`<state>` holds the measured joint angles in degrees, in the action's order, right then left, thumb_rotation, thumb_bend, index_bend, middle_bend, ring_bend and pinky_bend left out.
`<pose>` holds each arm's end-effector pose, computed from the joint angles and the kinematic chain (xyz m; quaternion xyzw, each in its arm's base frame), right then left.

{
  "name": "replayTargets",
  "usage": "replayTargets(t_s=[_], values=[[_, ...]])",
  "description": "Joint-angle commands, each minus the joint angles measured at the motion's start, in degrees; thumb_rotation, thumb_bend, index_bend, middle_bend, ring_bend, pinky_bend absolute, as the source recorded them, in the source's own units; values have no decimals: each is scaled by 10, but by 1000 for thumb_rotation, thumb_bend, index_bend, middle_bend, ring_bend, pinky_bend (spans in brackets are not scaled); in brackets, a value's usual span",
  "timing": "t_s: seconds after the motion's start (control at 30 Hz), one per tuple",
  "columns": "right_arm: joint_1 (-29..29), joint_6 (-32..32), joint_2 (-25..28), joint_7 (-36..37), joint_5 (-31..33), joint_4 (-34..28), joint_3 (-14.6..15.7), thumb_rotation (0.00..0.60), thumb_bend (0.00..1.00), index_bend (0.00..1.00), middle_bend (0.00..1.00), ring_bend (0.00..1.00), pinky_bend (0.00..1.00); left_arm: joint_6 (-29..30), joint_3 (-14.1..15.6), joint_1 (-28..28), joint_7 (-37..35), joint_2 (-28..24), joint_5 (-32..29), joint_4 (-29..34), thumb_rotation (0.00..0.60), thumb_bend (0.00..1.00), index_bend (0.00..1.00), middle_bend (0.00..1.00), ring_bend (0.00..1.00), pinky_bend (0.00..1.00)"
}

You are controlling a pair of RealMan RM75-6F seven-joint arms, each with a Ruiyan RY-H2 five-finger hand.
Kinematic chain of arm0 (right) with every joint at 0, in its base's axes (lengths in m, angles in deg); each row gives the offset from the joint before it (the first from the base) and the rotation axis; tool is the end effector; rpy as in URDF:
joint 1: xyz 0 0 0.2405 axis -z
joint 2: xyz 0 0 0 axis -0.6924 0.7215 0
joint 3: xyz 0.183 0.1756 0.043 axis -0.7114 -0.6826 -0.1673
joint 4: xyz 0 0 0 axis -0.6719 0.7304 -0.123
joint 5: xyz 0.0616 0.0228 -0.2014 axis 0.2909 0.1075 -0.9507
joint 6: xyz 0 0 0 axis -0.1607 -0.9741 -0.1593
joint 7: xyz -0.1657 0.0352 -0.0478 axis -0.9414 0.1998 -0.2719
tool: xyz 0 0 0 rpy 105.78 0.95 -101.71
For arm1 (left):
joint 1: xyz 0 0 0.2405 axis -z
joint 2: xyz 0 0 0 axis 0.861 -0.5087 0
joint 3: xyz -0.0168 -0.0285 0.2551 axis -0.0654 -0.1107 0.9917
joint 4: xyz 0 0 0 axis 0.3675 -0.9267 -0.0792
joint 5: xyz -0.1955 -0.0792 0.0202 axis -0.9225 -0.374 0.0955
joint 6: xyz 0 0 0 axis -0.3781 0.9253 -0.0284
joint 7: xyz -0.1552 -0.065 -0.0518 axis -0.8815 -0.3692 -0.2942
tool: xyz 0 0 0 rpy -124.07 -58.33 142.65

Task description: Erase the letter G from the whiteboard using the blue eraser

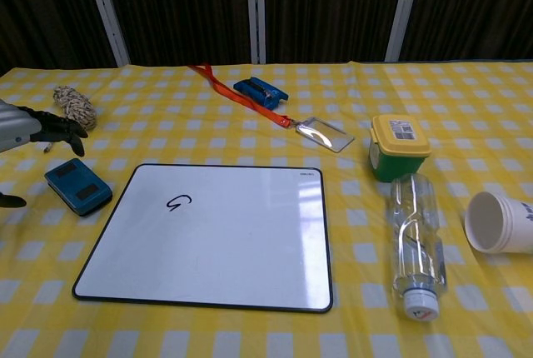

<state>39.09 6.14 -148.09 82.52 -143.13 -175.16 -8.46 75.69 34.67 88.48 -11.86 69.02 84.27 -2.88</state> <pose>-0.3037 -0.2058 0.1255 0.6053 -0.4157 0.4027 0.5464 -0.2683 0.3305 0.0279 -0.8277 -0.2426 -0.2365 0.4474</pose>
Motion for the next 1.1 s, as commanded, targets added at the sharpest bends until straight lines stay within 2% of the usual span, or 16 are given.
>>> replayTargets(t_s=[0.03, 0.37, 0.47, 0.63, 0.97, 1.07, 1.1], values=[[0, 2, 1, 4, 3, 0, -1, 600, 72, 24, 0, 0, 0, -23, -4, 18, 25, 17, -15, -8, 600, 203, 253, 110, 144, 207], [-2, 6, 4, 14, 6, 0, -1, 600, 71, 24, 0, 0, 0, -70, -13, 49, 68, 47, -70, -23, 600, 212, 236, 105, 144, 207], [-2, 7, 5, 15, 7, 0, -2, 600, 72, 24, 0, 0, 0, -73, -11, 55, 80, 52, -77, -25, 600, 215, 240, 105, 144, 207], [-2, 7, 7, 19, 5, -2, 0, 600, 72, 24, 0, 0, 0, -76, -6, 60, 84, 58, -90, -31, 600, 276, 262, 116, 145, 207], [-2, 7, 6, 15, 5, -3, 0, 600, 72, 24, 0, 0, 0, -73, 4, 62, 70, 69, -103, -47, 600, 293, 327, 168, 180, 231], [-2, 7, 6, 15, 5, -3, 0, 600, 72, 24, 0, 0, 0, -67, 7, 63, 64, 73, -102, -54, 600, 396, 444, 279, 272, 298], [-2, 6, 5, 14, 5, -3, 0, 600, 72, 24, 0, 0, 0, -58, 6, 62, 59, 76, -99, -57, 600, 453, 526, 357, 337, 348]])
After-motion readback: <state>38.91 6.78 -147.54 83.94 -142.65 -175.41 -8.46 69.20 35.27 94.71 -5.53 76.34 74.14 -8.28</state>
